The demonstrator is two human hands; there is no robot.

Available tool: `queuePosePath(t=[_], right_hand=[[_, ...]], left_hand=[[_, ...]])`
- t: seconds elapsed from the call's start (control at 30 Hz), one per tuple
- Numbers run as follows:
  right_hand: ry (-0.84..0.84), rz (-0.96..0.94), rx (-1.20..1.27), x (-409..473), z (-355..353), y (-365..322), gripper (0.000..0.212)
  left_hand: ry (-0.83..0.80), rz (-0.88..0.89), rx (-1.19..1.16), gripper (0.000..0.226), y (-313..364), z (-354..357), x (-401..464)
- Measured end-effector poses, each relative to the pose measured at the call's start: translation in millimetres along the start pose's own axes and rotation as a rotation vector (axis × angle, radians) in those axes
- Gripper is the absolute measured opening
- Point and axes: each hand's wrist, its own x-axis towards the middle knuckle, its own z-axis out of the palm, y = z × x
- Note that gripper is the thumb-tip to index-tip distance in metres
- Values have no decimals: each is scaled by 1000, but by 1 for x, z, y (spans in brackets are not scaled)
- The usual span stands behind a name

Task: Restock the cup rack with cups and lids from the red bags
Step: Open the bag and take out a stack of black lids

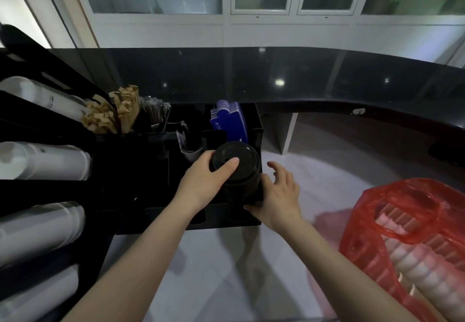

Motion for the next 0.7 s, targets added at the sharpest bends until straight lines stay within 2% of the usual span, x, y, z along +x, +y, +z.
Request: queuePosePath(t=[0.1, 0.23, 0.3, 0.47, 0.6, 0.7], right_hand=[[1, -77, -116, 3, -5, 6, 74], [-12, -173, -272, -2, -3, 10, 93], [-41, -158, -262, -5, 2, 11, 102], [-159, -48, 281, -1, -1, 8, 99], [-195, -31, 401, 2, -11, 8, 74], [-214, -17, 463, 2, -12, 7, 69]], left_hand=[[13, 18, 42, 48, 1, 0, 0], [12, 38, 84, 48, -2, 0, 0], [10, 45, 95, 47, -2, 1, 1], [2, 34, 48, 47, -5, -3, 4], [-5, 41, 35, 46, -7, -4, 5], [-1, 34, 30, 44, -8, -4, 6]])
